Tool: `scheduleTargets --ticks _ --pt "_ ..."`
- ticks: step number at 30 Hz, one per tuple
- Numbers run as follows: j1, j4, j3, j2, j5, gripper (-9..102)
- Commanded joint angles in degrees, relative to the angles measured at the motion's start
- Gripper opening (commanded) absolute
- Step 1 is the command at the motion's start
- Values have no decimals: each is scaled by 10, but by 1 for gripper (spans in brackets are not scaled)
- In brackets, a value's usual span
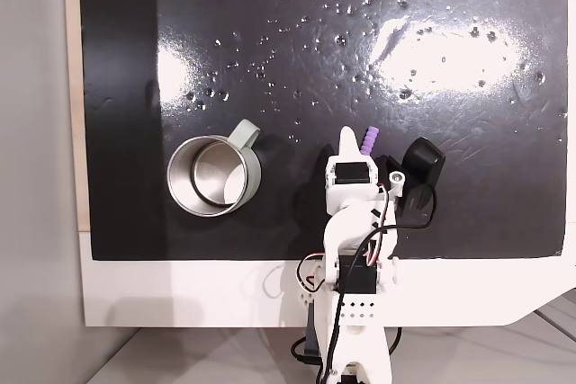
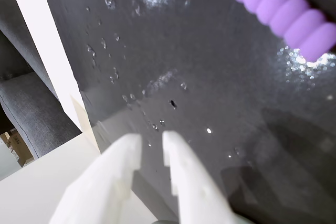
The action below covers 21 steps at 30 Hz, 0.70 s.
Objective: Grasp a pengrip and put it in the cup.
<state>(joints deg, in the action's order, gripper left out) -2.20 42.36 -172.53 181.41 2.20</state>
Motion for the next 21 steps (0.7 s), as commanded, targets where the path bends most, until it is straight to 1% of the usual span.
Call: scheduleTargets --ticks 1,5,7,10,13,15,21 --pt "-4 2 4 7 -1 0" --pt "-4 5 12 7 -4 0" --pt "-8 35 48 7 -9 0" --pt "-7 101 123 7 5 0" --pt "-12 168 196 7 37 0" --pt "-28 197 234 7 67 0" --pt "-102 249 316 6 190 0"
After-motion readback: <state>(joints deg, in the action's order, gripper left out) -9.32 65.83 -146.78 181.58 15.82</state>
